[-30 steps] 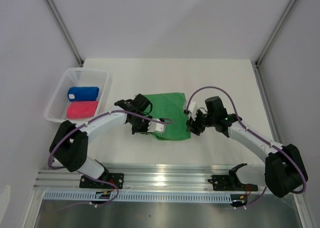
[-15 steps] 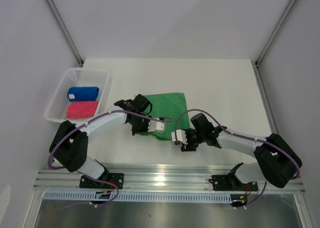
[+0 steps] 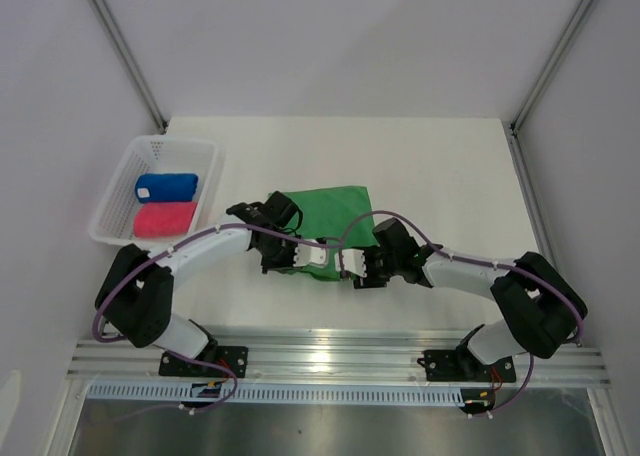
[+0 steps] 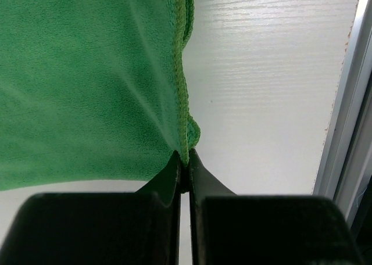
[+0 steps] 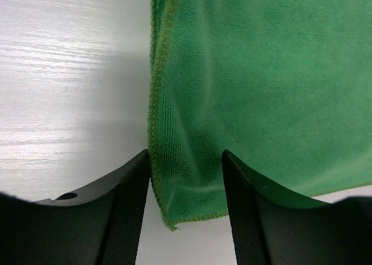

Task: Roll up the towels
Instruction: Fold the towel

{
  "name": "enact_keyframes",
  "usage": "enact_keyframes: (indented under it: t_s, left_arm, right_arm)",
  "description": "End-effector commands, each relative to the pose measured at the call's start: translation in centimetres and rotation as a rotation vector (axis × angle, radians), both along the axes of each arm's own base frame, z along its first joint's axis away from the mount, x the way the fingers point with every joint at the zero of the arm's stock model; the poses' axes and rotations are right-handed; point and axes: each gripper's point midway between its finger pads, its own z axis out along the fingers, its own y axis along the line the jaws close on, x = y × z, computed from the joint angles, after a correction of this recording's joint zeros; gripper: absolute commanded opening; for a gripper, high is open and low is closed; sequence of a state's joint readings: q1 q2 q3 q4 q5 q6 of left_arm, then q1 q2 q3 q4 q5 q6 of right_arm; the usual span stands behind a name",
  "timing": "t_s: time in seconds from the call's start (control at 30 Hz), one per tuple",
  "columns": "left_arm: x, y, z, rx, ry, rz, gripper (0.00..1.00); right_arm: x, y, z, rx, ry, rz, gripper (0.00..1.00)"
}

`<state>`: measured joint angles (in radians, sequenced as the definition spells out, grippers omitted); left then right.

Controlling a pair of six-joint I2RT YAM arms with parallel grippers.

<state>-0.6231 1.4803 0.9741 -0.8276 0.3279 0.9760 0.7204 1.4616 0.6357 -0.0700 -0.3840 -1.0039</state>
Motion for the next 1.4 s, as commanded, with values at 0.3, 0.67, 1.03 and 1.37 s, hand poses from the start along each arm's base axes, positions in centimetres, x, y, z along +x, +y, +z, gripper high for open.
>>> enact_keyframes:
  t_s: [0.3,0.67,1.03,1.37]
  left_arm:
    - [0.4,0.0,1.0,-0.038,-0.016,0.024,0.01]
    - [-2.3,0.4,2.4,-0.072,0.127,0.119,0.02]
    - [-5.7,-0.2,5.7,-0.192,0.268,0.177,0.02]
    - [0.7,-0.6,6.9,-0.255,0.289,0.391,0.02]
  right_arm:
    - [-0.3,-1.1,-1.0,-0.092,0.016,0.023,0.19]
    - [-4.6,-1.3,3.7,-0.045,0.179,0.081,0.00]
    - [-10.1,-1.0,9.4,0.011,0.424,0.156,0.00]
    - [-1.9,0.7,8.9,0.040,0.404,0.040,0.00]
